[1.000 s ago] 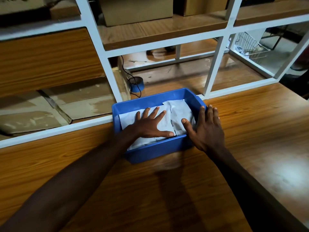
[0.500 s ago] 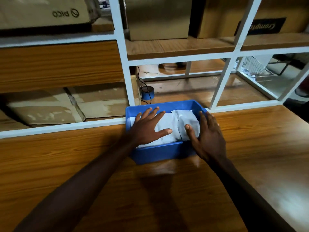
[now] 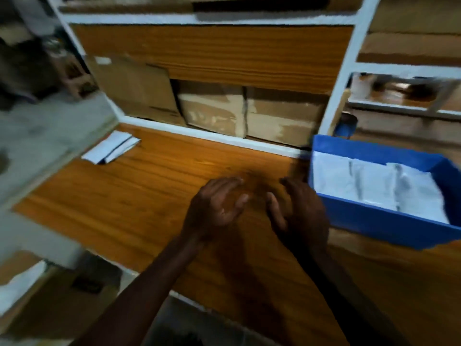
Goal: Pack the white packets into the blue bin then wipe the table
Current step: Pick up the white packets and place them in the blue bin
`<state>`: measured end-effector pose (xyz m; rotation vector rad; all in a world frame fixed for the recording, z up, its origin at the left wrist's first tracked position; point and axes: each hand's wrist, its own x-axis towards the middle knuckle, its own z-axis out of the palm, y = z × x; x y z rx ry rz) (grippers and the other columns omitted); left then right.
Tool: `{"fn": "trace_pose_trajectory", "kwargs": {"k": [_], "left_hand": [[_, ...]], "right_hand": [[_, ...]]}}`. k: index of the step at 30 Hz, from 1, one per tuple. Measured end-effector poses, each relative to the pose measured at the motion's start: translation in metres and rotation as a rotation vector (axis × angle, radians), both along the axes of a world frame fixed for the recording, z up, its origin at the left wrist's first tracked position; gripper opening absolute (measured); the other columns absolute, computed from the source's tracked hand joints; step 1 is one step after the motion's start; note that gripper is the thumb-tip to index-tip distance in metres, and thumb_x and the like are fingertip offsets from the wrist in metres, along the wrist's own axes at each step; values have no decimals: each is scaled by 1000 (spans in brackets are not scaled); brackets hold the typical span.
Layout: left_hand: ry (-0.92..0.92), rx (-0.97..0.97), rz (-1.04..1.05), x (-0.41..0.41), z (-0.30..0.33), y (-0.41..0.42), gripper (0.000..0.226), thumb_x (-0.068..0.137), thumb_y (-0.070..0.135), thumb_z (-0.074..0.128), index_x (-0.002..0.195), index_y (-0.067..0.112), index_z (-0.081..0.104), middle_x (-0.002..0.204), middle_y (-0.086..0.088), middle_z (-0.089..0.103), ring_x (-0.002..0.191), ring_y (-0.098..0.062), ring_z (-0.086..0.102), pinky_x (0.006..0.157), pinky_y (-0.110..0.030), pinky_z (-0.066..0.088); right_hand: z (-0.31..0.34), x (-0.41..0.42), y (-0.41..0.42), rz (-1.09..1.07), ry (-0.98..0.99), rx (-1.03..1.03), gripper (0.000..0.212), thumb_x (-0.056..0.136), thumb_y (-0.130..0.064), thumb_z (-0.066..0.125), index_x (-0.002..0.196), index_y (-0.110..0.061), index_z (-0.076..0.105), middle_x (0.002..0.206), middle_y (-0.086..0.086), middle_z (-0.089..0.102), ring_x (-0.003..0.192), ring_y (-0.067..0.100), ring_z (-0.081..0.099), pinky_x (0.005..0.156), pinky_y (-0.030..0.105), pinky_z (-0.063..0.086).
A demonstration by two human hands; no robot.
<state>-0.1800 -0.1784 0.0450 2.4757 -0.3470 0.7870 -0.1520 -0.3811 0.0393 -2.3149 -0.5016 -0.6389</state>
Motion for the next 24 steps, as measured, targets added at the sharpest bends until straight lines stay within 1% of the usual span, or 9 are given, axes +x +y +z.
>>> {"fn": "trace_pose_trajectory", "kwargs": {"k": [3, 6, 11, 14, 16, 18, 21, 22, 24], "left_hand": [[74, -44, 110, -41, -4, 65, 36, 94, 38, 57, 118, 12, 66, 118, -2, 68, 112, -16, 60, 93, -35, 50], [108, -74, 191, -79, -9, 134, 36, 95, 41, 56, 121, 17, 65, 121, 3, 66, 115, -13, 58, 93, -35, 49], [111, -67, 295, -135, -19, 249, 38, 95, 43, 53, 122, 18, 64, 122, 4, 65, 122, -11, 52, 100, -27, 43], [118, -72, 333, -154, -24, 305, 39, 96, 45, 51, 122, 19, 64, 123, 4, 65, 124, -10, 50, 99, -25, 42], [118, -80, 344, -156, -29, 335, 40, 96, 46, 51, 123, 19, 64, 124, 3, 65, 124, -9, 49, 98, -24, 42], [119, -86, 341, -149, -33, 363, 42, 96, 47, 49, 123, 19, 64, 124, 2, 65, 124, -11, 50, 98, -27, 43], [180, -77, 341, -123, -38, 399, 47, 95, 52, 44, 127, 22, 60, 130, 3, 62, 128, -14, 47, 101, -31, 41], [217, -68, 331, -112, -41, 411, 49, 95, 55, 41, 130, 24, 58, 133, 4, 60, 129, -13, 45, 103, -32, 40], [284, -54, 298, -85, -47, 438, 54, 95, 59, 36, 134, 27, 54, 139, 5, 55, 133, -12, 41, 105, -34, 39]], "right_hand": [[-7, -18, 71, 96, -37, 9, 47, 96, -46, 55, 120, -8, 67, 119, 11, 69, 106, 27, 65, 83, 34, 52], [-11, -38, 145, 162, 4, 24, 50, 95, -49, 53, 123, -10, 66, 121, 12, 68, 103, 28, 66, 75, 33, 54], [-19, -68, 268, 217, -17, 55, 48, 93, -45, 55, 120, -8, 67, 114, 14, 70, 84, 26, 69, 71, 24, 43], [-19, -75, 329, 248, 16, 62, 48, 93, -45, 55, 120, -7, 66, 111, 12, 70, 84, 24, 68, 72, 24, 42], [-20, -75, 360, 266, 31, 37, 49, 94, -46, 53, 122, -8, 65, 112, 12, 70, 91, 22, 67, 73, 23, 41], [-22, -70, 388, 282, 54, 26, 50, 94, -48, 51, 124, -9, 64, 115, 11, 69, 94, 23, 66, 73, 24, 43], [-25, -55, 416, 274, 93, -6, 51, 95, -52, 50, 128, -15, 62, 122, 8, 67, 95, 24, 67, 74, 34, 55], [-25, -50, 423, 266, 89, -18, 50, 95, -53, 50, 127, -16, 63, 122, 7, 68, 97, 24, 67, 73, 37, 57], [-25, -37, 438, 252, 65, -28, 48, 95, -52, 51, 125, -16, 63, 121, 6, 68, 91, 24, 68, 71, 35, 57]]}}
